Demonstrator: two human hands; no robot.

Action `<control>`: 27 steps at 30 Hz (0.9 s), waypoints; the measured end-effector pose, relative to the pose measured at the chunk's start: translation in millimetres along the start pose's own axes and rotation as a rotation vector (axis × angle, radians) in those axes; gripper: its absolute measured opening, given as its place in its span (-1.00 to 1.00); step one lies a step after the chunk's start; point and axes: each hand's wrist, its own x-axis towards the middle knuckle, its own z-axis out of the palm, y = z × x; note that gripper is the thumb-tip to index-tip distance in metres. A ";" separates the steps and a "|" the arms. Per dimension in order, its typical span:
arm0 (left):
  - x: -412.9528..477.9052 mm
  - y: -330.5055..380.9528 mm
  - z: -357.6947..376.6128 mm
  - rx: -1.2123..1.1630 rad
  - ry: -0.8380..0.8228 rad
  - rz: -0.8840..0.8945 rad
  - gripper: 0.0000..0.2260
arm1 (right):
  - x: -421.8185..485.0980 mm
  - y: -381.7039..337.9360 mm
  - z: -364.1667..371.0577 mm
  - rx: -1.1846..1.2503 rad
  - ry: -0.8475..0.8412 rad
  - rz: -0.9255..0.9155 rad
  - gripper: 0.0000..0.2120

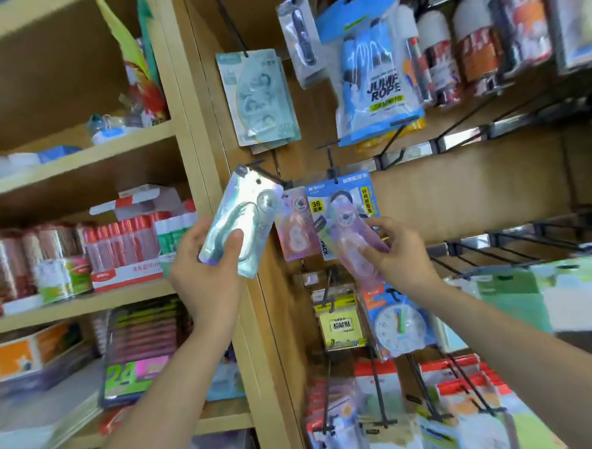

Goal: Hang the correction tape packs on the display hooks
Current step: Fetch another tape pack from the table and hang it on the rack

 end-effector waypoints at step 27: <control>-34.9 -12.4 55.9 -0.234 0.114 -0.459 -0.70 | -10.2 -1.6 2.7 -0.185 0.113 -0.096 -0.59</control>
